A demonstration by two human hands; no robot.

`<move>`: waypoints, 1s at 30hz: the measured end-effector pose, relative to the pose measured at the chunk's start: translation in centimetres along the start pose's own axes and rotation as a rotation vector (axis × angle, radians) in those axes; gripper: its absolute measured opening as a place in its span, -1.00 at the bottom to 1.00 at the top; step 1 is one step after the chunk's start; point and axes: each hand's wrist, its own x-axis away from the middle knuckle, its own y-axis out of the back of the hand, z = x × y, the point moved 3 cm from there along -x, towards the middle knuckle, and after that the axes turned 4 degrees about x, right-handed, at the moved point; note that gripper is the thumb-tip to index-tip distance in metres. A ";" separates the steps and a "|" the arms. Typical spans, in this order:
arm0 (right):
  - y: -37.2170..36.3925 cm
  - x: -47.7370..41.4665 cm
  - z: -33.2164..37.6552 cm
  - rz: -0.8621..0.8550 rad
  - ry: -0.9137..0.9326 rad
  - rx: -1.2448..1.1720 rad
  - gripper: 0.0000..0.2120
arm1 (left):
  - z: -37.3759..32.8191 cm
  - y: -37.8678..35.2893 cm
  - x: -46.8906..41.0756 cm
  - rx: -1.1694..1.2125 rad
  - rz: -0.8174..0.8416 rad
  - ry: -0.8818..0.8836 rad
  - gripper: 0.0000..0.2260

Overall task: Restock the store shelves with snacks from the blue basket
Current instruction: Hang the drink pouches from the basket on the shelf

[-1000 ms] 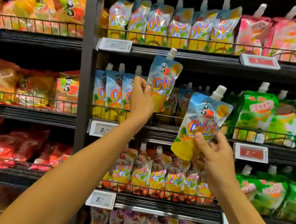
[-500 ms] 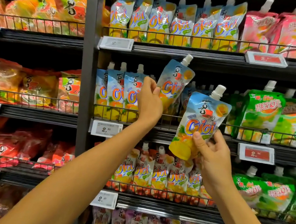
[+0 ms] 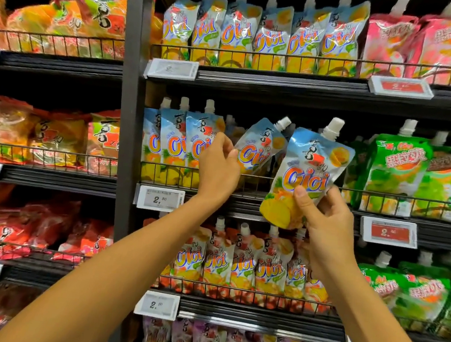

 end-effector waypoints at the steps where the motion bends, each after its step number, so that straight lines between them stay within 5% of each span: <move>1: 0.1 -0.7 0.3 -0.021 0.011 0.006 -0.77 | 0.1 0.3 0.2 -0.009 0.001 -0.012 -0.94; 6: 0.7 -4.6 2.4 -0.133 0.101 0.098 -0.83 | 0.2 2.1 0.2 -0.222 -0.023 -0.106 -0.93; 15: -1.6 -8.9 3.4 -0.128 0.133 0.251 -0.70 | 0.4 4.3 -0.9 -0.458 0.024 0.056 -0.79; 30: -6.5 -12.2 -0.4 0.307 -0.301 0.811 -0.75 | 0.5 5.2 -1.0 -0.694 0.008 0.076 -0.76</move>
